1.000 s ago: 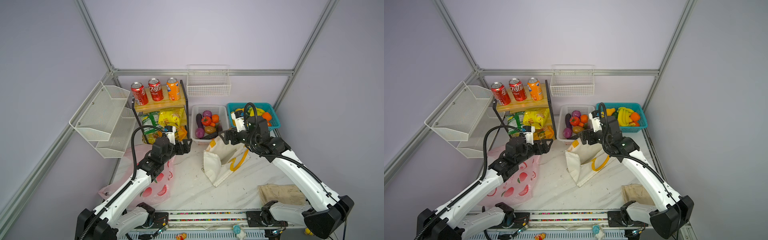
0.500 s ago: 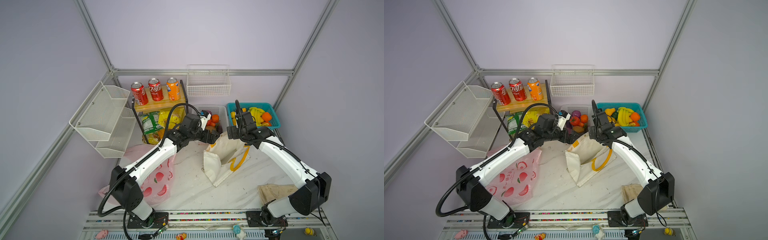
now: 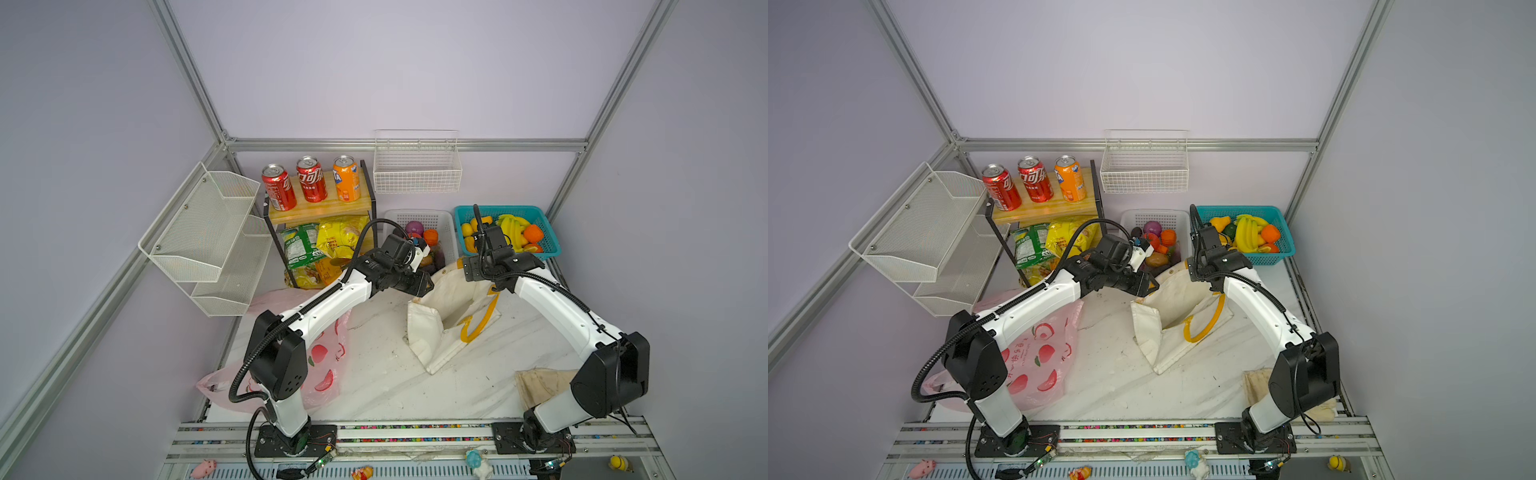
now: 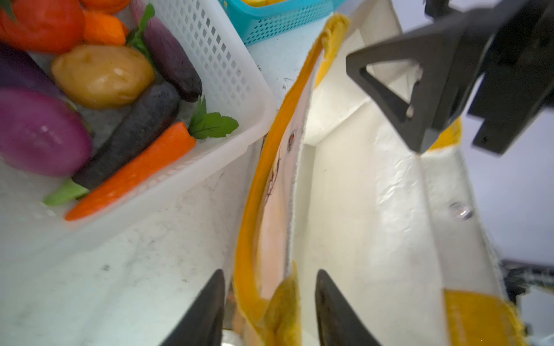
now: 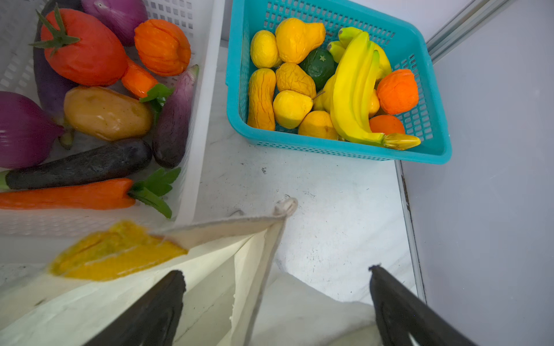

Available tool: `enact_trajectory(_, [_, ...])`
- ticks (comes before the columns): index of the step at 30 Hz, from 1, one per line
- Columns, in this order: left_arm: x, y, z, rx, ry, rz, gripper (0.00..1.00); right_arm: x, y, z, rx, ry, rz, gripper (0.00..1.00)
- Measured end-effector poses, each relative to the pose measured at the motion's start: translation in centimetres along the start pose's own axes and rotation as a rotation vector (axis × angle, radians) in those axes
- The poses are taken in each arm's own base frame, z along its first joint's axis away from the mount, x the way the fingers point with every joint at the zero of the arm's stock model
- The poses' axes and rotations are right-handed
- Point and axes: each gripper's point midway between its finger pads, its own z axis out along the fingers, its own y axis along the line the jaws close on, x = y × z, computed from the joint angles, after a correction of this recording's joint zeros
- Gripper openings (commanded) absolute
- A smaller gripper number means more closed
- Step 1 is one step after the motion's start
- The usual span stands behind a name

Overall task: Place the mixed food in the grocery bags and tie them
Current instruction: 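Grasp the tote's yellow-trimmed rim with left gripper while right holds opposite rim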

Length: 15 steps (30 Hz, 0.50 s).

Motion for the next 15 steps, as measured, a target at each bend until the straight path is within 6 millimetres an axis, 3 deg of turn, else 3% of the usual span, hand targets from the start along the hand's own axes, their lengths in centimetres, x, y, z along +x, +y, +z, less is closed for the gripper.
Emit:
enact_trajectory(4, [0.2,0.1,-0.1,0.002,-0.011,0.008,0.00,0.6,-2.3,1.9,0.079,0.037,0.013,0.97])
enact_trajectory(8, [0.7,0.2,-0.7,0.010,-0.031,0.013,0.00,1.5,-3.6,3.6,0.131,0.079,0.020,0.97])
enact_trajectory(15, [1.3,0.5,-2.0,0.010,-0.071,0.019,0.00,1.5,-4.9,3.7,0.148,0.084,0.042,0.97])
